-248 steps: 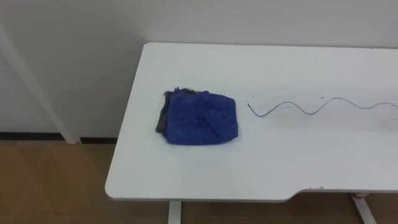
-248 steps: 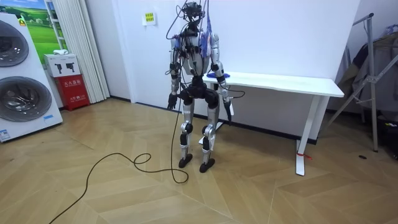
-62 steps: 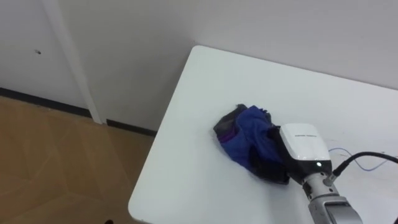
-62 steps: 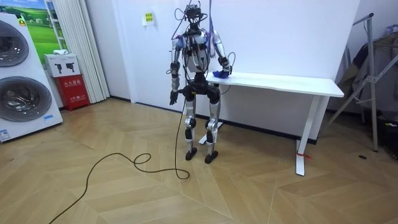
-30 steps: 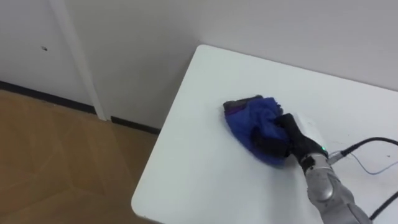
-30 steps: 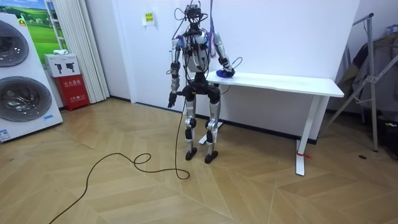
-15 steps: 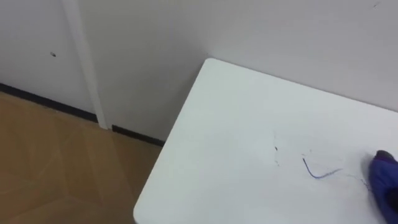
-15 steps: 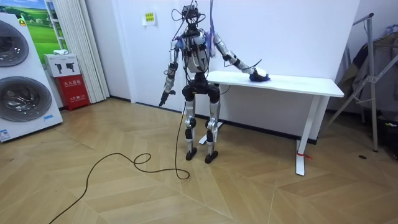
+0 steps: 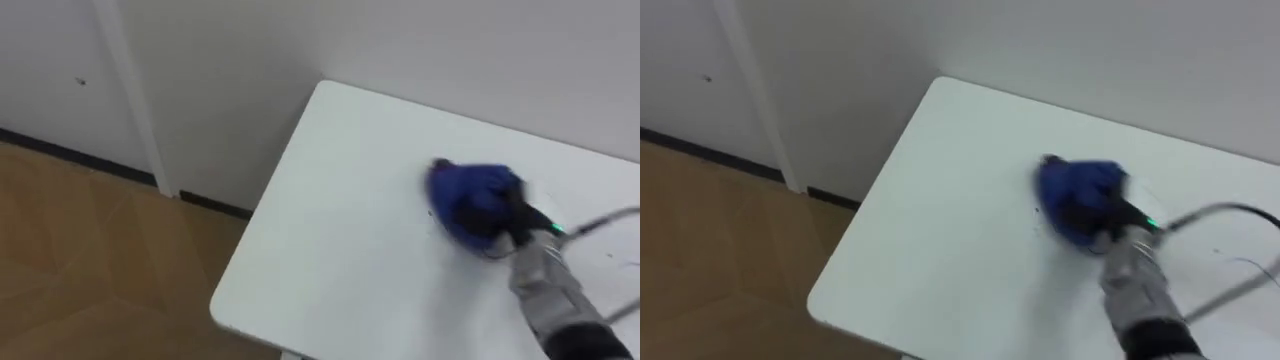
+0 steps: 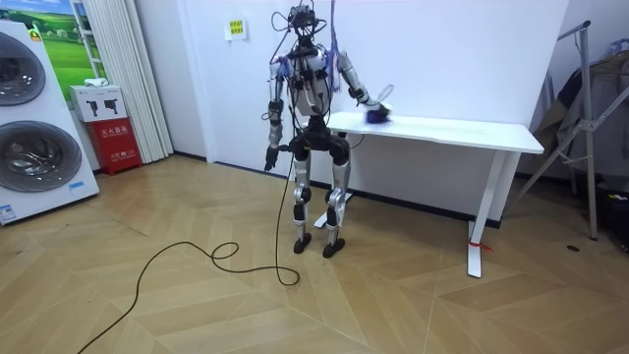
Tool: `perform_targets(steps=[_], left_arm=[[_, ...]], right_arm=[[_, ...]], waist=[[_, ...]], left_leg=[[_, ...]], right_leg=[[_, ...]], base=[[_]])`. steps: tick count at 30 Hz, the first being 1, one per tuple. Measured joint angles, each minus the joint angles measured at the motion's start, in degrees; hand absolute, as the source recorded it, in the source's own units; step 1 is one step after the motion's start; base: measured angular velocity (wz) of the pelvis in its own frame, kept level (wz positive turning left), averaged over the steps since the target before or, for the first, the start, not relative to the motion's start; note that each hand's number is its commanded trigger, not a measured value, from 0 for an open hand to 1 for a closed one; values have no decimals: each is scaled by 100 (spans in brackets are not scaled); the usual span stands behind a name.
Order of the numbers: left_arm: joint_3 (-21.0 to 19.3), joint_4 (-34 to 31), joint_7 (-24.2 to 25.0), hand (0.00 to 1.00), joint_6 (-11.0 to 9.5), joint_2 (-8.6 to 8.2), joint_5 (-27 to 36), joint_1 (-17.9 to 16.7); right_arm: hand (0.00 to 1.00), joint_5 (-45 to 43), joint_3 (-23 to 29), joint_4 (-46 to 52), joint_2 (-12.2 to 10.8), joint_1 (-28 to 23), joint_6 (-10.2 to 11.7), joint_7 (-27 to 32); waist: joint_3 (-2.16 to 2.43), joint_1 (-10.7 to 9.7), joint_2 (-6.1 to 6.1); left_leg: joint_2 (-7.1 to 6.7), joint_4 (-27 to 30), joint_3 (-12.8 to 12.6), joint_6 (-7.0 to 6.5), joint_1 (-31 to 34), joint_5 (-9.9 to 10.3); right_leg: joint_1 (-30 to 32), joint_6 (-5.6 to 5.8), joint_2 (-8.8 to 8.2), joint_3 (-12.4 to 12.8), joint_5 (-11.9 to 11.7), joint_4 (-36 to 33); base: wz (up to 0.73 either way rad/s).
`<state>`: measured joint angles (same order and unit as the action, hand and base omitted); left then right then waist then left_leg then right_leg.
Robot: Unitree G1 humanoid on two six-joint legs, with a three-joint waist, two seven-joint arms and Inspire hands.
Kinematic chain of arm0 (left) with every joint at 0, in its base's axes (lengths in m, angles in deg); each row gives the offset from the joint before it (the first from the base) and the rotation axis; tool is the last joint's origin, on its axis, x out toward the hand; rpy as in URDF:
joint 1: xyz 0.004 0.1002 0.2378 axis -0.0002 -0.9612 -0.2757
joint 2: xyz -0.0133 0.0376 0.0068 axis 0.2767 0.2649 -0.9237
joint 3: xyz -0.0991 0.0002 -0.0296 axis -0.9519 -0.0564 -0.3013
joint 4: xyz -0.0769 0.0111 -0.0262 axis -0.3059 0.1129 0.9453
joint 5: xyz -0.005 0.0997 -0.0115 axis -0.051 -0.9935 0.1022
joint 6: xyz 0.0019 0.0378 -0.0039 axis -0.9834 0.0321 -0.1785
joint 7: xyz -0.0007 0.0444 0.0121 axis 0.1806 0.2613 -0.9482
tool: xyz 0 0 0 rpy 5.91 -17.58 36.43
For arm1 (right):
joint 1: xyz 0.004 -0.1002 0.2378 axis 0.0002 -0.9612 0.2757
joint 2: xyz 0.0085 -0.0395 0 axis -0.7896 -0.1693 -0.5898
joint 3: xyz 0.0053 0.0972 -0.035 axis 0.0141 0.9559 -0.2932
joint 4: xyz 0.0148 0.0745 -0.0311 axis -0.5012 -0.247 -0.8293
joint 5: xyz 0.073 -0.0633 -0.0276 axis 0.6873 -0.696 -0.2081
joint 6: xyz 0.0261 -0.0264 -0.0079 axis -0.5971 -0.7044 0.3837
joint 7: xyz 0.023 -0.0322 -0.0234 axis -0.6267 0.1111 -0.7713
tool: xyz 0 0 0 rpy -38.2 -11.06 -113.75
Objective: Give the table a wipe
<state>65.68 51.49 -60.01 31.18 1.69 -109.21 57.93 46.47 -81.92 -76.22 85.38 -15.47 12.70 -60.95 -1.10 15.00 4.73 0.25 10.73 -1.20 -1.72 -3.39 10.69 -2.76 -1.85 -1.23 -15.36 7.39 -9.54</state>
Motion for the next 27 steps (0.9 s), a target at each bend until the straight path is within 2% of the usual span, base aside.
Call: perform_targets(steps=[2, 4, 6, 8, 9, 10, 12, 13, 14, 15, 17, 18, 19, 20, 22, 24, 27], left_arm=[[21, -59, 0, 0, 68, -1, -1, -133], [-19, -63, 0, 0, 157, -13, 9, -300], [-87, -64, 1, 0, 165, -24, 51, -461], [-97, -63, 1, 0, 168, -24, 57, -543], [-105, -64, 0, 0, 158, -25, 57, -536], [-189, -92, 0, 0, 108, -42, 45, -527], [-356, -122, -2, 0, 11, -60, -13, -507], [-482, -131, -19, 0, -39, -61, -22, -468], [-662, -140, -67, 0, -91, -75, -28, -464], [-745, -140, -79, 0, -98, -80, -30, -469], [-989, -117, -128, 0, -105, -88, -29, -479], [-1027, -116, -164, 0, -110, -87, -30, -476], [-1068, -114, -226, 0, -120, -86, -37, -474], [-1072, -111, -265, 0, -119, -86, -30, -476], [-1067, -113, -275, 0, -118, -100, -27, -436], [-1058, -108, -279, 0, -104, -105, -14, -442], [-934, -107, -318, 0, -91, -124, 50, -417]], right_arm=[[100, -316, -69, 244, -203, 25, 181, -101], [100, -626, -69, 244, -200, -159, 256, -107], [100, -567, 48, 321, -173, -605, 422, 62], [100, -350, 119, 318, -169, -910, 758, 306], [100, -289, 154, 313, -169, -995, 830, 362], [100, -201, 266, 315, -169, -1222, 989, 486], [100, -66, 613, 347, -168, -1645, 1224, 681], [100, 94, 882, 348, -158, -1935, 1356, 862], [100, 162, 1131, 343, -115, -2181, 1400, 1070], [100, 194, 1259, 336, -83, -2302, 1402, 1154], [100, 312, 1804, 60, 119, -2662, 1470, 1434], [100, 367, 1920, -57, 177, -2720, 1486, 1522], [100, 544, 2064, -280, 287, -2817, 1515, 1677], [100, 707, 2193, -397, 354, -2917, 1515, 1784], [100, 779, 2411, -450, 355, -3059, 1513, 1911], [100, 843, 2440, -491, 355, -2985, 1482, 1930], [100, 945, 2353, -443, 286, -2743, 1094, 1896]], waist=[[18, 241, -7], [22, 243, -3], [35, 172, 2], [23, -66, -26], [26, -123, -24], [43, -264, -16], [90, -464, -17], [146, -592, -42], [193, -696, -78], [207, -744, -100], [258, -1024, -142], [267, -1045, -139], [269, -1069, -136], [266, -1136, -132], [266, -1195, -126], [265, -1187, -124], [261, -1147, -128]], left_leg=[[-44, -95, 181, 5, 0, -83], [-73, -101, 340, 2, 1, -86], [-94, -100, 365, 1, -28, -86], [-126, -114, 334, 1, -108, -86], [-132, -124, 312, 1, -143, -86], [-156, -126, 274, 1, -190, -85], [-186, -151, 185, -3, -237, -83], [-187, -160, 75, -36, -239, -63], [-187, -166, -5, -93, -279, -28], [-185, -181, -43, -116, -321, -12], [-188, -213, -72, -208, -410, 60], [-187, -214, -95, -213, -415, 79], [-189, -162, -128, -216, -436, 118], [-189, -97, -133, -226, -433, 144], [-197, -61, -130, -237, -432, 153], [-198, -35, -131, -240, -426, 154], [-190, -11, -146, -237, -421, 152]], right_leg=[[-71, 15, -39, -221, 42, 92], [-169, 44, -67, -365, 59, 119], [-252, 79, -99, -399, 80, 130], [-384, 110, -130, -403, 99, 193], [-412, 122, -139, -400, 106, 193], [-475, 166, -168, -394, 133, 188], [-527, 221, -206, -331, 167, 182], [-522, 236, -216, -300, 176, 173], [-537, 246, -216, -234, 182, 182], [-558, 248, -210, -194, 183, 182], [-650, 267, -187, -170, 195, 157], [-655, 270, -189, -152, 196, 142], [-675, 283, -187, -43, 197, 120], [-718, 291, -191, -62, 192, 95], [-717, 305, -205, -63, 183, 86], [-725, 315, -205, -59, 167, 75], [-683, 303, -193, -37, 142, 65]], base=[[56], [51], [40], [17], [11], [13], [11], [-11], [-23], [-30], [-15], [-19], [-19], [-11], [0], [-5], [-4]])
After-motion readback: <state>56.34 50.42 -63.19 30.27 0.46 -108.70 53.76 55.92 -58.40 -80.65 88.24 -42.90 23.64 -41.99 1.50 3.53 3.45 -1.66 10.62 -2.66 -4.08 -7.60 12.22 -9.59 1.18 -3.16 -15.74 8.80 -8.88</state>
